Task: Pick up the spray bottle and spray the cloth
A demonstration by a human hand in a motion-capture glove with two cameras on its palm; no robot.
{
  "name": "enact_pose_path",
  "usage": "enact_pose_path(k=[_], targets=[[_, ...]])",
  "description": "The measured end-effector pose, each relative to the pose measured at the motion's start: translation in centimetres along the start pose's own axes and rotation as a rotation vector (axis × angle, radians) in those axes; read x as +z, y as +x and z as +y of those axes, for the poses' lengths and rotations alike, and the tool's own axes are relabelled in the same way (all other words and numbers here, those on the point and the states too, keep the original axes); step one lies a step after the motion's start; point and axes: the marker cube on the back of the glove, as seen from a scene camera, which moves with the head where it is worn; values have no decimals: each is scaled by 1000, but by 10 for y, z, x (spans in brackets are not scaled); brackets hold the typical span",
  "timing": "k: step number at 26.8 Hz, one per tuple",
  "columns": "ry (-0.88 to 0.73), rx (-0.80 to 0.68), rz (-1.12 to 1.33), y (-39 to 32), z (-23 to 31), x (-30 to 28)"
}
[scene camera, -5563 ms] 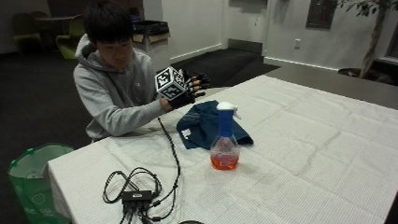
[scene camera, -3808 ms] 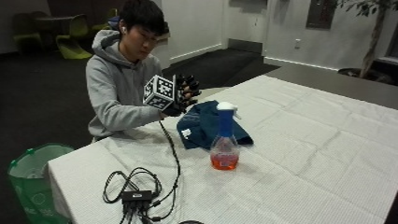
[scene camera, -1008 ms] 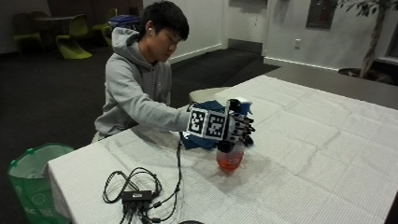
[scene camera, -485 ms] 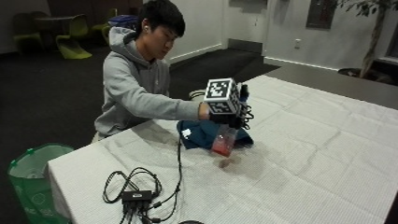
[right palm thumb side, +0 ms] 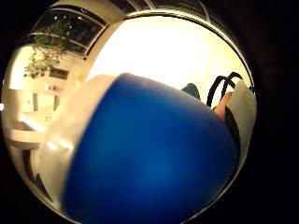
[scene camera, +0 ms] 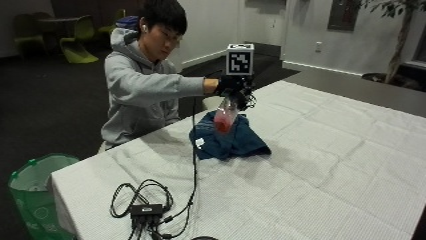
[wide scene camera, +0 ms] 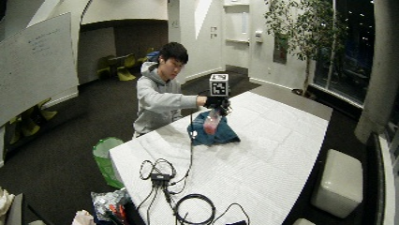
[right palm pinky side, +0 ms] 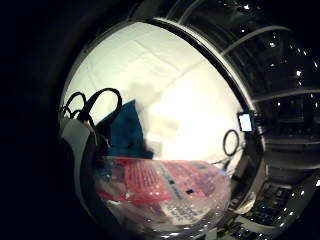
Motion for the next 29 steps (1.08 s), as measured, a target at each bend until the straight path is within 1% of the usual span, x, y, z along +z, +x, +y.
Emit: enact_pose_path(k=[2, 5, 8, 12, 16, 20, 24, 29], targets=[[-28, -17, 98, -12, 5, -2], [-71, -31, 172, -23, 8, 5], [-128, -94, 199, -32, 13, 22], [-176, -40, 220, -52, 15, 48], [-192, -77, 236, -66, 20, 62], [-184, -105, 217, -77, 21, 57], [-160, -143, 272, -79, 24, 38], [-121, -69, 266, -91, 25, 17]])
